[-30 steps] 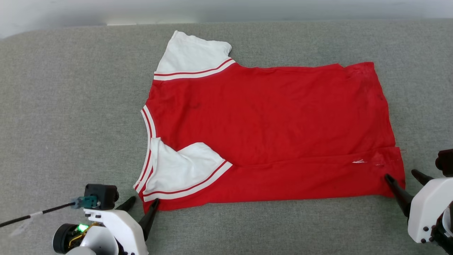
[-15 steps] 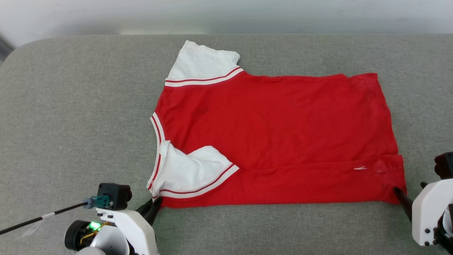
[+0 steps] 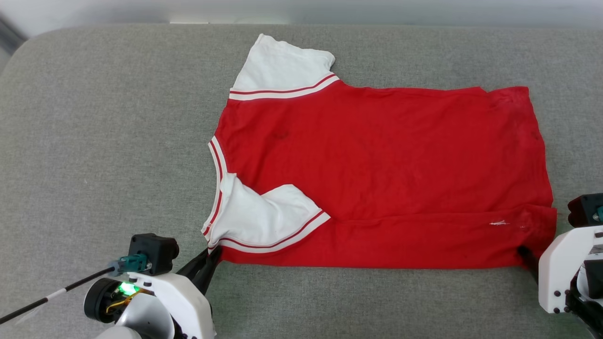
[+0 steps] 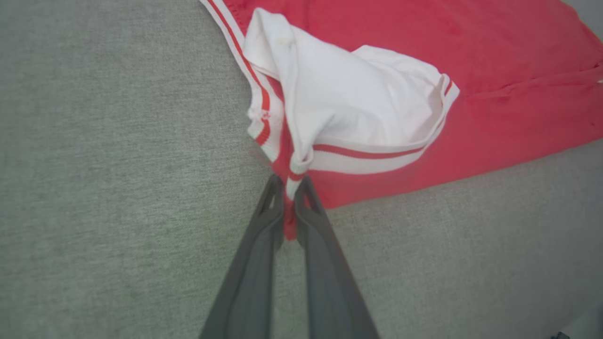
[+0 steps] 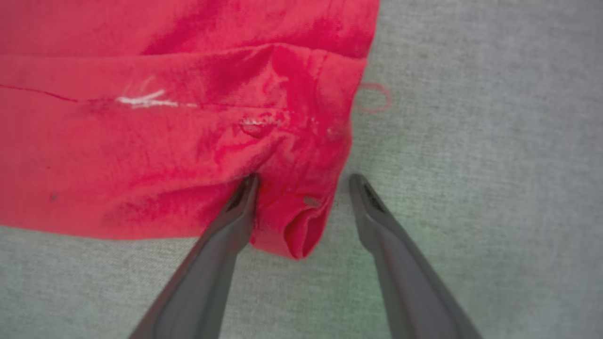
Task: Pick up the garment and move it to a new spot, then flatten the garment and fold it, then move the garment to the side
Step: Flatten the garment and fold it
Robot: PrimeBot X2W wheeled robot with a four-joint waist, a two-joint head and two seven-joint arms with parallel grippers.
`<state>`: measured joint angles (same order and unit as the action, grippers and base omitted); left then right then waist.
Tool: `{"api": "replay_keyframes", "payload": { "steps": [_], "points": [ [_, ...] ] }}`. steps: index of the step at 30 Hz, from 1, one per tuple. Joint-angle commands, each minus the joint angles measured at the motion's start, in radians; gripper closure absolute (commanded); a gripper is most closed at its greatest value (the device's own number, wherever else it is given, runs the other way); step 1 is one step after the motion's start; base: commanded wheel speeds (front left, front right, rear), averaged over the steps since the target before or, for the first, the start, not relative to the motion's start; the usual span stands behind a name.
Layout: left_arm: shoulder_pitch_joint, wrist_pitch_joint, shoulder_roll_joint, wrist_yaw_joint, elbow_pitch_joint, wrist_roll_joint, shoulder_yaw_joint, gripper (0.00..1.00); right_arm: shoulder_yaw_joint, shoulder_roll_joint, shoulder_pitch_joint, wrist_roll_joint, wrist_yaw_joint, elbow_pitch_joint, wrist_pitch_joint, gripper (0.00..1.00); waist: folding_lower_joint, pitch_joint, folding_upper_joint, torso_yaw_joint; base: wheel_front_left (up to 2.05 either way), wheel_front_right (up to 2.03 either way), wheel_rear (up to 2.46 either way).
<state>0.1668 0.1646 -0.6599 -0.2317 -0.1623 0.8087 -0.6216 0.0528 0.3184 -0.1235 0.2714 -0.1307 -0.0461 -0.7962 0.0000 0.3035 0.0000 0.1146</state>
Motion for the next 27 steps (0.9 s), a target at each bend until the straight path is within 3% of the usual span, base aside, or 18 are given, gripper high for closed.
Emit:
{"api": "replay_keyframes", "payload": {
  "steps": [1, 13, 21, 27],
  "points": [
    [0.005, 0.003, -0.004, -0.001, 0.001, -0.005, -0.003, 1.0, -0.028, -0.017, 0.018, 0.0, 0.0, -0.052, -0.009, 1.0, 0.0, 0.002, 0.0, 0.001, 0.0, 0.0, 0.0],
    [-0.07, 0.01, -0.048, -0.002, 0.054, 0.007, -0.019, 1.0, 0.004, 0.022, 0.035, 0.017, 0.001, -0.023, 0.026, 1.0, 0.0, -0.102, 0.0, -0.045, 0.0, 0.0, 0.0],
    [-0.181, 0.023, -0.09, -0.026, -0.001, 0.028, -0.037, 1.0, 0.075, 0.025, 0.179, 0.038, 0.001, 0.099, -0.037, 1.0, 0.0, -0.155, 0.0, -0.063, 0.0, 0.0, 0.0],
    [-0.225, 0.02, -0.07, -0.027, -0.002, 0.038, -0.068, 1.0, 0.126, 0.004, 0.277, 0.042, 0.001, 0.152, -0.067, 1.0, 0.0, -0.154, 0.0, -0.065, 0.0, 0.0, 0.0]
  ]
}}
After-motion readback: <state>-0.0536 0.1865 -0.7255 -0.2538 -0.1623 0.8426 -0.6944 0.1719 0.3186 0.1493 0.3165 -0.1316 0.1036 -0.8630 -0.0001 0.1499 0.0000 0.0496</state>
